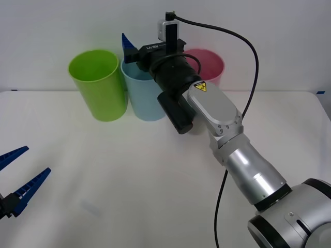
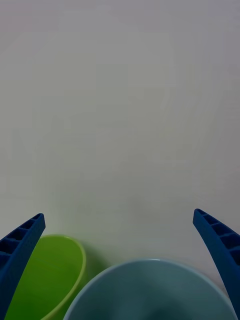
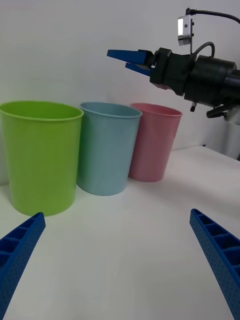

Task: Grasp the object on the table and drop it into the matching bin: aluminum can to the light blue bin, PET bottle to the pink bin.

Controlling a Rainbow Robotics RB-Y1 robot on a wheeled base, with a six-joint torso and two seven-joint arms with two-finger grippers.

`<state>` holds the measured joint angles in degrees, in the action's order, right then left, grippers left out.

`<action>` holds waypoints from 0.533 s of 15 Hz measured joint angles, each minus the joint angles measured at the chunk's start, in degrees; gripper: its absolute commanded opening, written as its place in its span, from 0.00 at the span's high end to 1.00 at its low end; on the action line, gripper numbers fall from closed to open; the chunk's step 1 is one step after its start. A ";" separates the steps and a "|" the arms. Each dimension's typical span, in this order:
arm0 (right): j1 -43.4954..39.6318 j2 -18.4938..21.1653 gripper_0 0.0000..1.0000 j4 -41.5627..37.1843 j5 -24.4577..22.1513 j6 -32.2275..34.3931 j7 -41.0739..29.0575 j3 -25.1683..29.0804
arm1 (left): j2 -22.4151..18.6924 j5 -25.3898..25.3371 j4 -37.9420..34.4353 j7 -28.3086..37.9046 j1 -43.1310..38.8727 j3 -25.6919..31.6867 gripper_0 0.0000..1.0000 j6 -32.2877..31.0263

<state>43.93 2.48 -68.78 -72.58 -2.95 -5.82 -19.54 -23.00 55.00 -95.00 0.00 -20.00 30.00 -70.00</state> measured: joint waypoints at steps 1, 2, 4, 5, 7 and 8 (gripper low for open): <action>-1.26 0.68 0.00 -1.88 0.03 -0.01 -0.05 -0.90 | 0.00 0.00 0.00 0.00 0.00 0.00 0.00 0.00; -2.79 1.56 0.00 -4.07 0.04 0.02 -0.09 -1.81 | 0.00 0.00 0.00 0.00 0.00 0.00 0.00 0.00; -6.02 3.70 0.00 -8.46 0.07 0.03 -0.22 -3.81 | 0.00 0.00 0.00 0.00 0.00 0.00 0.00 0.00; -7.65 5.00 0.00 -10.66 0.18 0.03 -0.23 -4.87 | 0.00 0.00 0.00 0.00 0.00 0.00 0.00 0.00; -10.95 7.86 0.00 -14.88 0.45 0.04 -0.18 -6.94 | 0.00 0.00 0.00 0.00 0.00 0.00 0.00 0.00; -12.70 9.40 0.00 -17.07 0.58 0.13 -0.03 -7.80 | 0.00 0.00 0.00 0.00 0.00 0.00 0.00 0.00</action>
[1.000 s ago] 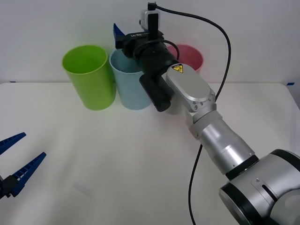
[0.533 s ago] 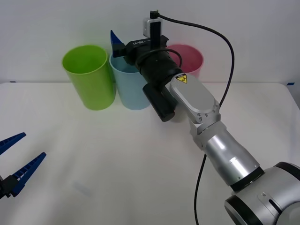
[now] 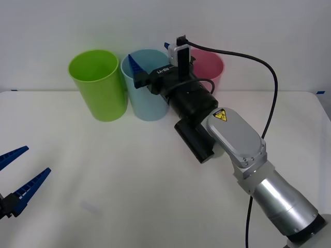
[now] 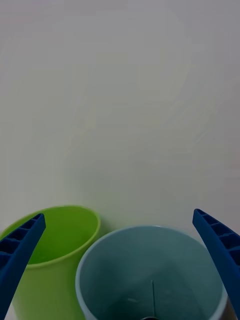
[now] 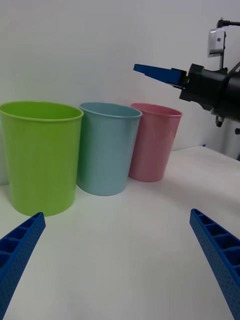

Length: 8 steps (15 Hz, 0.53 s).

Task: Grasp the object on the table and drop it into the matching bin: aluminum can to the light blue bin, PET bottle to the pink bin.

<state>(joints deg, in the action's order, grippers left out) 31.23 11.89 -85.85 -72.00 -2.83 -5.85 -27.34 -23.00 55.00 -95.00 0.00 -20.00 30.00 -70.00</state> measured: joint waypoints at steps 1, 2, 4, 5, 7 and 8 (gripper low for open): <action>-1.82 1.71 0.00 -2.39 0.13 0.30 0.11 -0.76 | 0.00 0.00 0.00 0.00 0.00 0.00 0.00 0.00; -3.51 3.25 0.00 -4.57 0.30 0.69 0.13 -1.21 | 0.00 0.00 0.00 0.00 0.00 0.00 0.00 0.00; -7.86 6.70 0.00 -9.86 0.65 1.65 0.13 -1.83 | 0.00 0.00 0.00 0.00 0.00 0.00 0.00 0.00; -9.87 8.35 0.00 -12.16 0.90 2.52 0.07 -1.91 | 0.00 0.00 0.00 0.00 0.00 0.00 0.00 0.00; -13.61 11.39 0.00 -16.28 1.53 4.64 0.15 -1.52 | 0.00 0.00 0.00 0.00 0.00 0.00 0.00 0.00; -15.53 12.97 0.00 -18.17 1.91 5.97 0.21 -0.94 | 0.00 0.00 0.00 0.00 0.00 0.00 0.00 0.00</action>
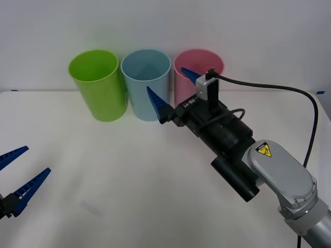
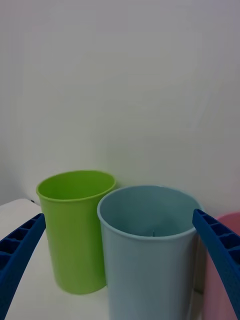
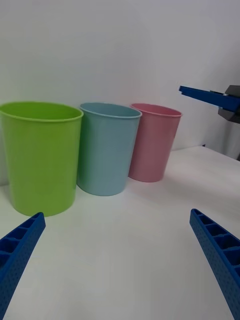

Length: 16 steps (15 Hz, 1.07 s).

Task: Grasp the object on the table and drop it into the matching bin: aluminum can to the light blue bin, PET bottle to the pink bin.

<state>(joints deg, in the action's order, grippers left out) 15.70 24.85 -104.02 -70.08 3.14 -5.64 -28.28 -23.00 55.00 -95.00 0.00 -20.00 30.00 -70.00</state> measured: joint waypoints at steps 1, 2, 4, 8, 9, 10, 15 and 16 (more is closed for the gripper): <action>-1.59 1.07 0.00 -1.57 0.33 1.45 0.01 0.80 | 0.00 0.00 0.00 0.00 0.00 0.00 0.00 0.00; -3.50 2.05 0.00 -3.00 0.60 3.38 0.08 2.13 | 0.00 0.00 0.00 0.00 0.00 0.00 0.00 0.00; -7.21 3.17 0.00 -4.96 1.06 7.81 0.61 5.30 | 0.00 0.00 0.00 0.00 0.00 0.00 0.00 0.00; -14.63 3.45 0.00 -6.30 2.15 19.08 2.71 13.13 | 0.00 0.00 0.00 0.00 0.00 0.00 0.00 0.00; -16.56 3.45 0.00 -6.61 2.39 21.92 3.38 15.11 | 0.00 0.00 0.00 0.00 0.00 0.00 0.00 0.00; -18.21 3.45 0.00 -6.78 2.56 24.50 3.89 16.80 | 0.00 0.00 0.00 0.00 0.00 0.00 0.00 0.00; -25.39 3.37 0.00 -6.91 3.58 35.69 6.96 24.80 | 0.00 0.00 0.00 0.00 0.00 0.00 0.00 0.00; -26.74 3.37 0.00 -6.91 3.76 37.88 7.60 26.65 | 0.00 0.00 0.00 0.00 0.00 0.00 0.00 0.00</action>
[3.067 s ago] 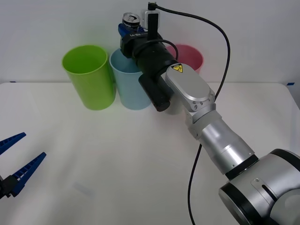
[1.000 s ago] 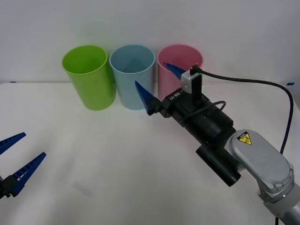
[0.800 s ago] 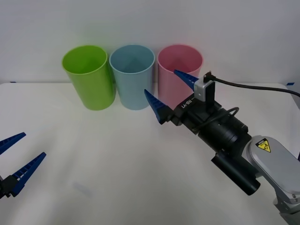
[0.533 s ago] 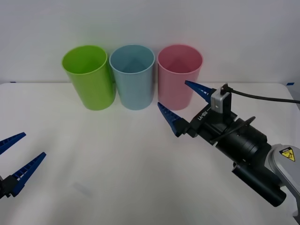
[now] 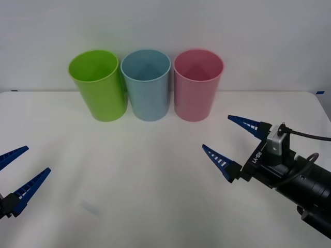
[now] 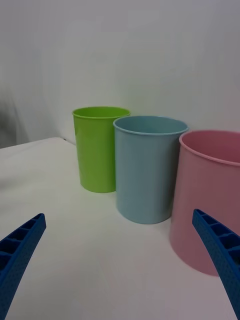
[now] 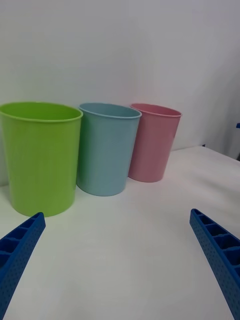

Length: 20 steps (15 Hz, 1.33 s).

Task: Grasp the object on the table and drop it into the matching bin: aluminum can to the light blue bin, PET bottle to the pink bin.

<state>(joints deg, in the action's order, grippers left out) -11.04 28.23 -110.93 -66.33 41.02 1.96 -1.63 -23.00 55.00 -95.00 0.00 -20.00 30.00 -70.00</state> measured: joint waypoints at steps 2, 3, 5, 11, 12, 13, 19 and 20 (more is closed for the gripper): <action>-2.03 0.00 0.00 0.00 0.42 3.26 1.11 2.95 | 0.00 0.00 0.00 0.00 0.00 0.00 0.00 0.00; -2.95 0.00 0.00 0.00 0.69 4.55 1.53 4.28 | 0.00 0.00 0.00 0.00 0.00 0.00 0.00 0.00; -5.11 0.00 0.00 0.00 1.48 6.37 2.41 6.92 | 0.00 0.00 0.00 0.00 0.00 0.00 0.00 0.00; -10.97 -0.09 0.00 0.04 3.44 9.71 3.49 12.43 | 0.00 0.00 0.00 0.00 0.00 0.00 0.00 0.00; -11.77 -0.10 0.00 0.05 3.72 10.27 3.49 13.03 | 0.00 0.00 0.00 0.00 0.00 0.00 0.00 0.00; -12.51 -0.10 0.00 0.03 3.94 10.74 3.49 13.57 | 0.00 0.00 0.00 0.00 0.00 0.00 0.00 0.00; -16.22 -0.22 0.00 0.14 4.73 13.08 3.49 15.71 | 0.00 0.00 0.00 0.00 0.00 0.00 0.00 0.00; -16.60 -0.29 0.00 0.56 4.95 13.41 3.52 16.05 | 0.00 0.00 0.00 0.00 0.00 0.00 0.00 0.00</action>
<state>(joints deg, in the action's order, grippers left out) -27.64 27.93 -110.37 -61.38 54.42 5.48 14.42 -23.00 55.00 -95.00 0.00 -20.00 30.00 -70.00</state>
